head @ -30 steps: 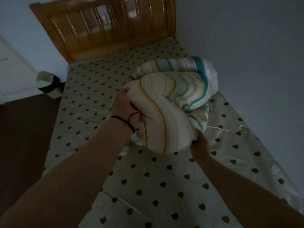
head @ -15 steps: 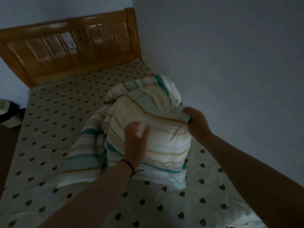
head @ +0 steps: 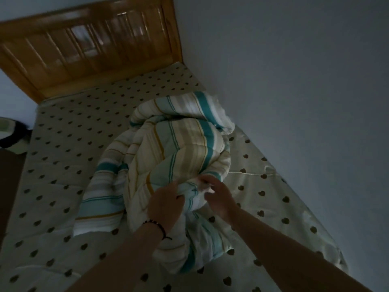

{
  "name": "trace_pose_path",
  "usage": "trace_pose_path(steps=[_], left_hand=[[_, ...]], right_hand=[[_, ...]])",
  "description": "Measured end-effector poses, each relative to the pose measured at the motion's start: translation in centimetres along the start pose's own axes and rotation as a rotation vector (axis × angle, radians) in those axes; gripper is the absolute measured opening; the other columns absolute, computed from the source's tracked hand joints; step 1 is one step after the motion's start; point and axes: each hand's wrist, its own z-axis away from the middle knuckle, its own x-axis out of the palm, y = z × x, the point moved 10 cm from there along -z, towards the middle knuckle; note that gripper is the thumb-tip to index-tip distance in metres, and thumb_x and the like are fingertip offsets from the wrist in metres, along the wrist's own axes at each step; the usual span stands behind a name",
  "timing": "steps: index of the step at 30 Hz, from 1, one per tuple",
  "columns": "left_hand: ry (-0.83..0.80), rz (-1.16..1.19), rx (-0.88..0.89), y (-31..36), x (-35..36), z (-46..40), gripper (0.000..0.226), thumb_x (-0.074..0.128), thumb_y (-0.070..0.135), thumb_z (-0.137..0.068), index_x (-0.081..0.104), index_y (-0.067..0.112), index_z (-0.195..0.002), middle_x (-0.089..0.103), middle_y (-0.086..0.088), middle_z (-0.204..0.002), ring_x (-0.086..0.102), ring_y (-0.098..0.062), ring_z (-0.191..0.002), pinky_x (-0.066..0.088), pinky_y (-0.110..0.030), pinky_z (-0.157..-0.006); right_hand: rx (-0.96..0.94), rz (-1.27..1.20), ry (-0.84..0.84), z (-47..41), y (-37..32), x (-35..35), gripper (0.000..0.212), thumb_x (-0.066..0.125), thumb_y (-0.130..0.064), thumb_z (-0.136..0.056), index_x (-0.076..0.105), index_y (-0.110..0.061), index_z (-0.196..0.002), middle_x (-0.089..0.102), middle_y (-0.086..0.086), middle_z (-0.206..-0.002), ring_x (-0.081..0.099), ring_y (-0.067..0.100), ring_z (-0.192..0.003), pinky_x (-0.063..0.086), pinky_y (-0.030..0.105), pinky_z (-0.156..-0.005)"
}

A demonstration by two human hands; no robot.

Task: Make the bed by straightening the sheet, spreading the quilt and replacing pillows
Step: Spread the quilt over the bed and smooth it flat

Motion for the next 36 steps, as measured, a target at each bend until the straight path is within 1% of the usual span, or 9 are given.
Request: trace_pose_path(steps=[5,9,12,18,23,25,29,32,36], left_hand=[[0.203,0.147,-0.029,-1.9,-5.3,-0.6,0.010,0.048,0.023,-0.083,0.051,0.015,-0.078,0.047,0.004,-0.064,0.046,-0.019,-0.060,0.029,-0.030,-0.051],[0.306,0.263,0.058,-1.9,-8.1,0.0,0.009,0.043,0.033,-0.076,0.045,0.028,-0.070,0.041,0.014,-0.056,0.043,-0.012,-0.052,0.029,-0.023,-0.044],[0.360,0.298,0.081,-3.1,-8.8,0.5,0.011,0.044,0.035,-0.074,0.047,0.026,-0.068,0.048,0.008,-0.056,0.047,-0.016,-0.051,0.035,-0.026,-0.046],[0.408,0.085,-0.034,-6.7,-9.1,0.8,0.018,0.058,0.013,-0.065,0.064,0.013,-0.083,0.061,-0.003,-0.073,0.058,-0.023,-0.066,0.040,-0.027,-0.057],[0.458,0.027,-0.028,-4.3,-10.4,-0.7,0.044,0.067,0.006,-0.066,0.055,0.023,-0.105,0.063,-0.002,-0.102,0.059,-0.027,-0.095,0.047,-0.041,-0.082],[0.418,0.036,0.090,-0.1,-9.5,-0.9,0.062,0.066,0.021,-0.067,0.045,0.026,-0.126,0.053,-0.004,-0.130,0.049,-0.027,-0.120,0.037,-0.044,-0.100],[0.430,0.114,0.258,7.7,-7.2,-0.7,0.103,0.072,0.057,-0.066,0.026,0.012,-0.146,0.035,-0.012,-0.148,0.035,-0.026,-0.136,0.028,-0.042,-0.111],[0.490,0.187,0.110,8.9,-6.8,-1.3,0.110,0.076,0.064,-0.063,0.029,0.011,-0.147,0.042,-0.011,-0.146,0.039,-0.018,-0.133,0.030,-0.034,-0.108],[0.246,0.278,-0.031,6.6,-3.1,-2.2,0.055,0.084,0.035,-0.068,0.062,0.017,-0.115,0.067,-0.004,-0.105,0.063,-0.023,-0.096,0.045,-0.025,-0.074]], right_hand=[[0.372,-0.006,0.120,-4.1,5.8,-1.6,0.036,0.049,-0.029,-0.103,0.053,-0.011,-0.134,0.058,0.012,-0.133,0.056,0.029,-0.118,0.048,0.041,-0.100],[0.646,-0.559,0.103,-6.1,6.7,0.7,0.056,0.051,-0.061,-0.094,0.051,-0.014,-0.125,0.061,0.014,-0.121,0.060,0.034,-0.113,0.053,0.047,-0.093],[0.750,-0.468,0.108,-8.6,7.2,1.5,0.052,0.057,-0.052,-0.094,0.052,-0.010,-0.124,0.059,0.017,-0.121,0.058,0.037,-0.111,0.053,0.047,-0.088],[0.507,0.173,0.122,-12.8,2.5,-3.0,0.042,0.060,-0.014,-0.096,0.052,-0.005,-0.136,0.057,0.018,-0.131,0.057,0.033,-0.115,0.047,0.033,-0.093],[0.252,-0.091,0.330,-11.1,-8.5,-7.1,0.021,0.044,0.003,-0.097,0.064,0.002,-0.105,0.063,0.016,-0.101,0.060,0.031,-0.091,0.045,0.026,-0.072],[0.090,-0.344,0.384,-10.0,-12.5,-8.4,0.022,0.045,0.004,-0.091,0.055,-0.008,-0.075,0.051,0.009,-0.068,0.049,0.022,-0.064,0.038,0.024,-0.056],[-0.094,-0.247,0.304,-5.7,-18.1,-8.9,0.030,0.055,0.001,-0.086,0.047,-0.011,-0.059,0.040,-0.004,-0.047,0.039,0.011,-0.048,0.034,0.024,-0.047],[-0.090,-0.129,0.194,-3.9,-15.8,-8.1,0.022,0.061,-0.005,-0.087,0.054,0.006,-0.069,0.050,0.005,-0.057,0.047,0.010,-0.054,0.040,0.023,-0.051],[0.235,-0.379,0.085,-2.2,-6.3,-7.1,0.022,0.062,-0.019,-0.094,0.066,0.002,-0.097,0.068,0.015,-0.086,0.064,0.024,-0.081,0.054,0.039,-0.075]])
